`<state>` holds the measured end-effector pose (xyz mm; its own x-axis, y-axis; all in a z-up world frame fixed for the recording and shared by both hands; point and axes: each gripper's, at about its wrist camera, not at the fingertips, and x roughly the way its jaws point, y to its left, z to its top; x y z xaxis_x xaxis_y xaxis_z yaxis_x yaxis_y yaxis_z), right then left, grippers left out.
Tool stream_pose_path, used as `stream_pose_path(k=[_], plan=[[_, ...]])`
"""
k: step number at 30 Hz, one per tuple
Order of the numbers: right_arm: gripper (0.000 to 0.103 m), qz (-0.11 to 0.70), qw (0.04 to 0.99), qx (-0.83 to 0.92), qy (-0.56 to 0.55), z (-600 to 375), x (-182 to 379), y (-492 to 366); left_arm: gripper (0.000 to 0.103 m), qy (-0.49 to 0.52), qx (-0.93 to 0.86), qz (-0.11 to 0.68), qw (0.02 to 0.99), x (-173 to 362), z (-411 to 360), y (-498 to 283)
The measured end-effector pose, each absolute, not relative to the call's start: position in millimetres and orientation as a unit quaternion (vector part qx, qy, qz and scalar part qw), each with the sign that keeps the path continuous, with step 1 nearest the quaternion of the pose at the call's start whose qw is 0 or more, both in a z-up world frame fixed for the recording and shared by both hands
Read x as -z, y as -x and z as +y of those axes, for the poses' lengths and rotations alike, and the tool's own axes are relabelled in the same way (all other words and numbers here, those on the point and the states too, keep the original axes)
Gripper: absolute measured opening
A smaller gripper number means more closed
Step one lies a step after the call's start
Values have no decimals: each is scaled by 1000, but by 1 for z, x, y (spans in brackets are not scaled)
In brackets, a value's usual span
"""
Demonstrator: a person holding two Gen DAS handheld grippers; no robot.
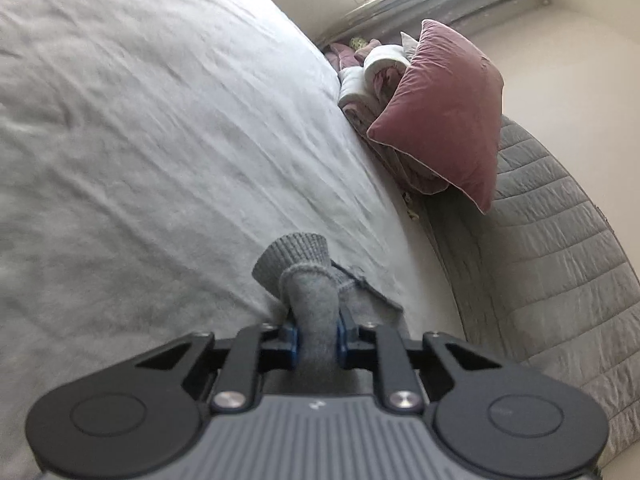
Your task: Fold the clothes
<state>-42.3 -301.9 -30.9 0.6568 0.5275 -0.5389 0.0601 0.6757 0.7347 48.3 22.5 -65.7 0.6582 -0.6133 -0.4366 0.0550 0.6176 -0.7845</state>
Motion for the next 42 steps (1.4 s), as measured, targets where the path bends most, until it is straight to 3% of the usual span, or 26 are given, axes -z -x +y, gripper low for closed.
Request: stream_pose_path(k=[7, 9, 11, 12, 13, 17, 23, 27, 31, 32, 33, 34, 35, 37, 40, 42], plan=[[25, 384, 835, -109, -378, -323, 30, 38, 17, 373, 187, 389, 821, 57, 31, -11], [28, 383, 837, -99, -378, -330, 30, 38, 26, 361, 182, 392, 826, 60, 36, -7], [38, 382, 839, -89, -379, -336, 30, 37, 56, 349, 172, 392, 834, 63, 43, -5], [57, 381, 839, -83, -379, -339, 31, 36, 59, 351, 165, 387, 837, 62, 47, -5], [68, 375, 840, -77, -385, -341, 32, 40, 61, 352, 161, 383, 839, 61, 51, -5], [73, 366, 837, -89, -398, -346, 36, 53, 81, 334, 186, 374, 845, 49, 50, -16], [79, 359, 837, -117, -397, -337, 36, 77, 86, 234, 243, 379, 862, 31, 13, -49], [79, 371, 828, -127, -400, -323, 44, 73, 87, 201, 254, 392, 861, 39, -3, -72], [78, 379, 822, -119, -408, -313, 53, 65, 86, 260, 265, 409, 834, 64, -3, -90], [75, 377, 823, -114, -409, -313, 54, 64, 81, 279, 269, 406, 828, 70, -2, -91], [59, 375, 824, -109, -410, -312, 54, 63, 74, 297, 273, 403, 821, 76, 0, -92], [35, 374, 825, -103, -412, -314, 54, 61, 51, 313, 276, 402, 815, 81, 1, -93], [33, 372, 825, -97, -414, -316, 53, 59, 39, 322, 272, 408, 810, 82, 1, -93], [26, 362, 829, -88, -418, -319, 48, 57, 31, 348, 266, 408, 801, 85, 4, -88], [24, 338, 848, -81, -401, -322, 32, 60, 32, 349, 258, 395, 810, 78, 1, -78], [26, 331, 852, -77, -398, -325, 30, 59, 45, 329, 252, 395, 819, 73, -3, -75]])
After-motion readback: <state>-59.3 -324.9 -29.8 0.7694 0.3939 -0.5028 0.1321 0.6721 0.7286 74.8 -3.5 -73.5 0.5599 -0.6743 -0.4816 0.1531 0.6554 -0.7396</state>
